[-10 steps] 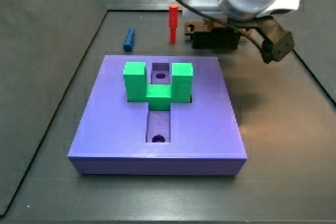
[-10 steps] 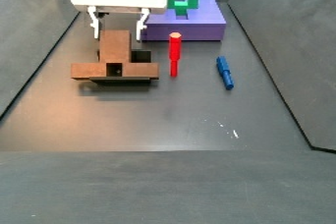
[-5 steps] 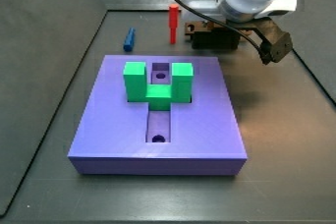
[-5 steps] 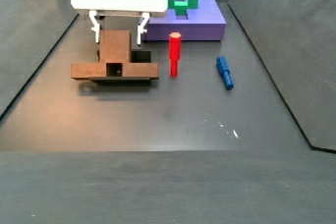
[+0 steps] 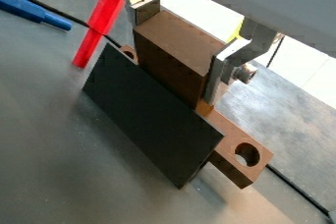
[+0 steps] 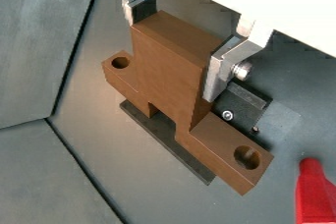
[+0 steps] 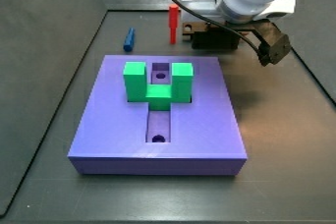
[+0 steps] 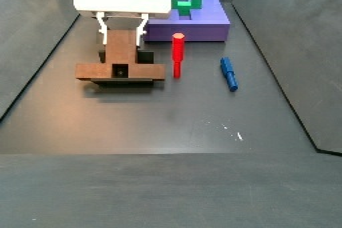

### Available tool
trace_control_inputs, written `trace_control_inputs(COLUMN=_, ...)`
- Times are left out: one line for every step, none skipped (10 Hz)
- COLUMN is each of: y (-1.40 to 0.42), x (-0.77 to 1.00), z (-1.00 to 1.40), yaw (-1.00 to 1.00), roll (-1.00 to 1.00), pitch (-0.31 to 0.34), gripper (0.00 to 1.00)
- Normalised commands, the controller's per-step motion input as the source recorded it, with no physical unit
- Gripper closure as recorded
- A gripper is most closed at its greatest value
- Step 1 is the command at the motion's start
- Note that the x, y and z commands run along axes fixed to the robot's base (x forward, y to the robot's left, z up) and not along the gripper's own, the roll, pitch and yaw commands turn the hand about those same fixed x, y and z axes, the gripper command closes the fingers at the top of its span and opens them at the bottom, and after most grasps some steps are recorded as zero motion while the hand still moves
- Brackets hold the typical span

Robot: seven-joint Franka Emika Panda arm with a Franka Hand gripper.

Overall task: Pick up the brown object. Move up. Place the brown object on the fixture. Regrasp the brown object. Move to above the board. Insert the brown object.
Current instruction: Regrasp the brown object.

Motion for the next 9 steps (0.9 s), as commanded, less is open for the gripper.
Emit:
trace_control_inputs(y=0.0, x=0.0, z=0.0, yaw=0.0, roll=0.0, pitch=0.0, gripper=1.0)
trace_control_inputs(y=0.0, x=0.0, z=0.0, yaw=0.0, roll=0.0, pitch=0.0, gripper=1.0)
trace_control_inputs(y=0.0, x=0.0, z=0.0, yaw=0.0, roll=0.0, pitch=0.0, gripper=1.0)
trace_control_inputs(y=0.0, x=0.0, z=0.0, yaw=0.0, roll=0.0, pitch=0.0, gripper=1.0)
trace_control_inputs(y=0.0, x=0.0, z=0.0, yaw=0.0, roll=0.0, pitch=0.0, gripper=1.0)
trace_control_inputs(y=0.0, x=0.0, z=0.0, yaw=0.0, roll=0.0, pitch=0.0, gripper=1.0)
trace_control_inputs(y=0.0, x=0.0, z=0.0, yaw=0.0, roll=0.0, pitch=0.0, gripper=1.0)
trace_control_inputs(y=0.0, x=0.0, z=0.0, yaw=0.0, roll=0.0, pitch=0.0, gripper=1.0)
trace_control_inputs(y=0.0, x=0.0, z=0.0, yaw=0.0, roll=0.0, pitch=0.0, gripper=1.0)
